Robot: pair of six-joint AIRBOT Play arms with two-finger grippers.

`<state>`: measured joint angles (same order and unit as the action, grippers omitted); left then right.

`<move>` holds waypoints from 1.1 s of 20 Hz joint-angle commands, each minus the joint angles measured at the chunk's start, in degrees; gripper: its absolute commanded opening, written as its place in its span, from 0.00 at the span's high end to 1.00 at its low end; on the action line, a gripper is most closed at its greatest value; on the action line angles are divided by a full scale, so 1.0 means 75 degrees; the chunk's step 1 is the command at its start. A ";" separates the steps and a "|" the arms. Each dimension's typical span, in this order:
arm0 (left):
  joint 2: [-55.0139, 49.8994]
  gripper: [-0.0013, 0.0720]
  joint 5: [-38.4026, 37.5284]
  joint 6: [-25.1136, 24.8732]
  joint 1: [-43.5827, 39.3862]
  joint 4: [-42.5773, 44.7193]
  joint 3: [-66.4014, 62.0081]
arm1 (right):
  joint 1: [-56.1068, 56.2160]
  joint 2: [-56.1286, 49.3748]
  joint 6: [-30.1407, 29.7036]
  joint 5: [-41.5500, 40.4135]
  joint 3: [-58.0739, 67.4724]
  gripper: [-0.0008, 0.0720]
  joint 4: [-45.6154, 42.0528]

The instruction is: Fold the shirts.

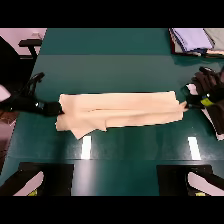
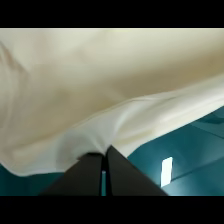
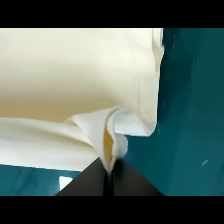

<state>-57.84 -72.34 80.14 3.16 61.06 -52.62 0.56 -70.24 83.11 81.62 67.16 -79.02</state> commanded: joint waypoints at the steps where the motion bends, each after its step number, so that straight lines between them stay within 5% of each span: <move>1: -0.2183 0.95 0.0851 -0.0618 0.0006 -0.0006 -0.1314 | 0.0152 -0.1472 0.0003 -0.0239 0.1186 0.97 0.0003; 7: -0.4033 0.94 0.1035 -0.0746 0.0006 -0.0032 -0.2623 | 0.0143 -0.2838 0.0000 -0.0318 0.2585 0.91 0.0012; 9: -0.4030 0.36 0.1125 -0.0699 0.0006 -0.0067 -0.2757 | 0.0038 -0.3016 -0.0038 -0.0463 0.2806 0.52 0.0495; 11: -0.4025 0.27 0.0930 -0.0656 0.0006 -0.0096 -0.3028 | -0.0286 -0.3037 -0.0466 -0.0411 0.2873 0.33 0.1425; 14: -0.4022 0.29 0.0195 -0.0662 0.0006 -0.0192 -0.3570 | -0.1049 -0.3031 -0.0839 0.0291 0.2838 0.28 0.2040; 16: -0.4022 0.82 -0.0055 -0.0697 0.0006 -0.0600 -0.3692 | -0.1559 -0.3031 -0.0863 0.0650 0.2629 0.18 0.2124; 17: -0.4025 0.95 -0.0038 -0.0731 0.0006 -0.0903 -0.3692 | -0.1836 -0.3031 -0.0918 0.0682 0.2387 0.16 0.2276; 22: -0.4028 0.95 0.0105 -0.0746 -0.0160 -0.1944 -0.3689 | -0.2716 -0.3037 -0.1521 -0.0128 0.0650 0.11 0.3110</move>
<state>-88.01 -71.64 74.67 2.85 50.81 -79.96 -16.49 -92.97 74.56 83.83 78.06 -59.72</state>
